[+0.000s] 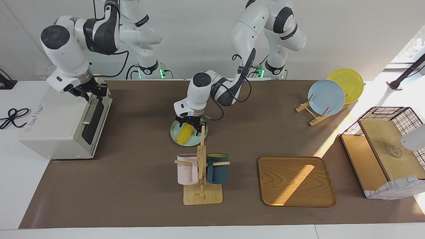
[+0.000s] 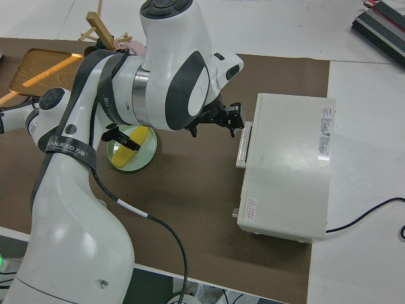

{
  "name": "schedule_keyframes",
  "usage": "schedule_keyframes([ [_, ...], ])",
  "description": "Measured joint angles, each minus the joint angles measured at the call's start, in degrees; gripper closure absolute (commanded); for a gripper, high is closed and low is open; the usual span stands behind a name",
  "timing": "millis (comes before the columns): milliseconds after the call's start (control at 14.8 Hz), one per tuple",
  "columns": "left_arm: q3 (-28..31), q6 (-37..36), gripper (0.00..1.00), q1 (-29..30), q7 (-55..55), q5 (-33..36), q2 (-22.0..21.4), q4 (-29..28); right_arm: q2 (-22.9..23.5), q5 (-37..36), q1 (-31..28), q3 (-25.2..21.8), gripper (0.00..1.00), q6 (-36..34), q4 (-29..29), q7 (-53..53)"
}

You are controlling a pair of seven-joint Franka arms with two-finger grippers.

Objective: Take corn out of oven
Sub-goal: 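Grasp the yellow corn with the left gripper while the right gripper withdraws, then carry the yellow corn to the wooden tray with the left gripper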

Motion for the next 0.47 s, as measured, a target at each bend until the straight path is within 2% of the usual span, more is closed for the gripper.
schedule_keyframes([
  [472, 0.7, -4.2, 1.00, 1.1, -2.7, -0.2, -2.7, 0.9, 3.1, 0.8, 2.1, 1.2, 0.00, -1.9, 4.9, 0.1],
])
